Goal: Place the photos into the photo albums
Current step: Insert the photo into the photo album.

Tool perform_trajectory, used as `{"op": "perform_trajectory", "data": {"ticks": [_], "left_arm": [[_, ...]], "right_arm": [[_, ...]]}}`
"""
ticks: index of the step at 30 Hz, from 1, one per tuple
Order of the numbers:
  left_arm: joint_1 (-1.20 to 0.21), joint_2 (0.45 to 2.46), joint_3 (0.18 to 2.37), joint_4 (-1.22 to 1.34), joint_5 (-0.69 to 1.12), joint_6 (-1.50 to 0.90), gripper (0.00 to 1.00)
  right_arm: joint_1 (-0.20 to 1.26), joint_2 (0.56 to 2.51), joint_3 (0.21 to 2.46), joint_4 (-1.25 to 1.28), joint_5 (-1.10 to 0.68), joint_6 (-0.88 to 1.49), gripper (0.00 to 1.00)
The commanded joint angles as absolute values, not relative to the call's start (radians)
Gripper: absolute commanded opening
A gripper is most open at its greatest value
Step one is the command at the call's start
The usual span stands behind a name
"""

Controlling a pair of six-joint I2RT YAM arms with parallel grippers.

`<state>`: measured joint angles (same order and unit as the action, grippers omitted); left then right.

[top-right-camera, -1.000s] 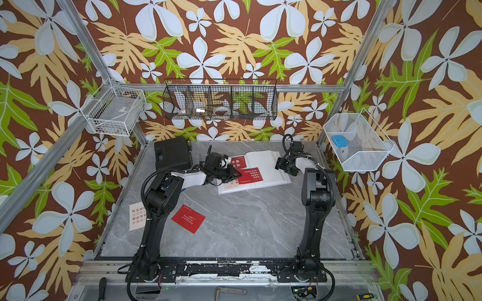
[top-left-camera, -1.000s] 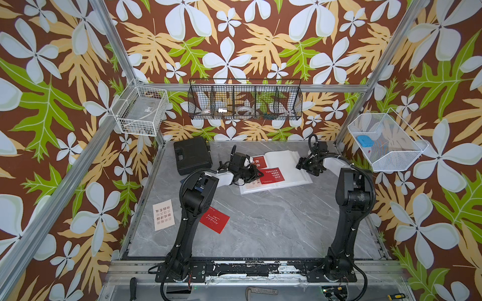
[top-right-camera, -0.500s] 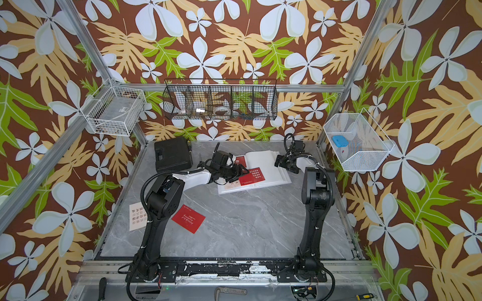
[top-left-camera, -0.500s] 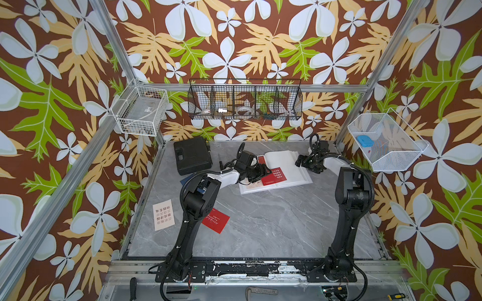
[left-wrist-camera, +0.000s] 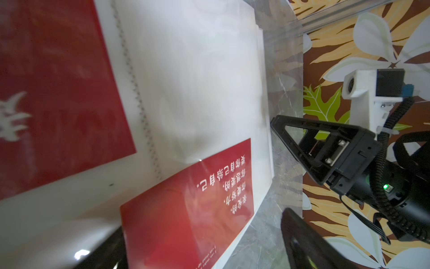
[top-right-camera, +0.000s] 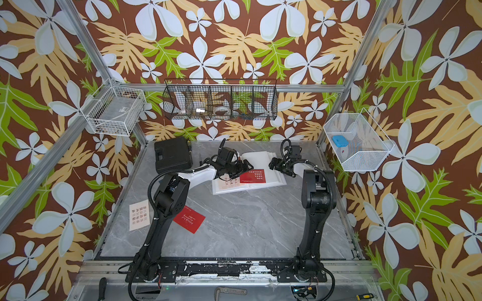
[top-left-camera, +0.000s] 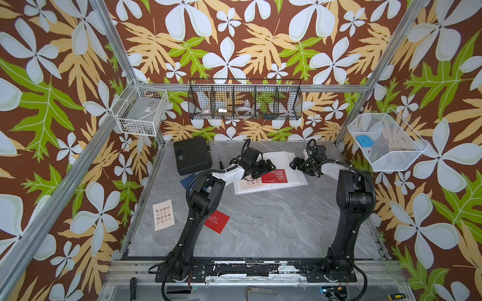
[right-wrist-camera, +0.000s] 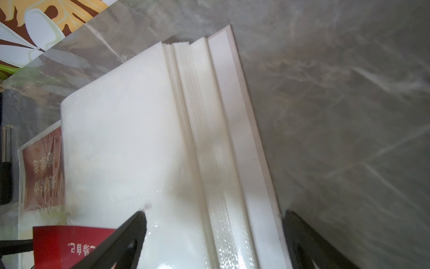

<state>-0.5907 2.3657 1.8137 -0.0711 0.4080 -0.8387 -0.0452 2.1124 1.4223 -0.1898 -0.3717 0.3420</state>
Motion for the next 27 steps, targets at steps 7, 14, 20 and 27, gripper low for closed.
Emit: {"op": "perform_trajectory", "data": {"ticks": [7, 14, 20, 27], "left_arm": [[-0.618, 2.372, 1.821, -0.107, 0.412, -0.897, 0.92], [-0.624, 2.361, 1.841, -0.151, 0.417, -0.958, 0.92], [-0.632, 2.361, 1.857, -0.168, 0.44, -1.036, 0.93], [-0.635, 2.303, 1.832, -0.284, 0.355, -0.989, 0.94]], "right_arm": [[-0.032, 2.078, 1.278, -0.286, -0.454, 0.484, 0.92], [-0.031, 2.062, 1.256, -0.282, -0.424, 0.502, 0.91], [-0.031, 2.042, 1.245, -0.271, -0.409, 0.525, 0.91], [-0.033, 2.007, 1.246, -0.305, -0.294, 0.459, 0.93]]}}
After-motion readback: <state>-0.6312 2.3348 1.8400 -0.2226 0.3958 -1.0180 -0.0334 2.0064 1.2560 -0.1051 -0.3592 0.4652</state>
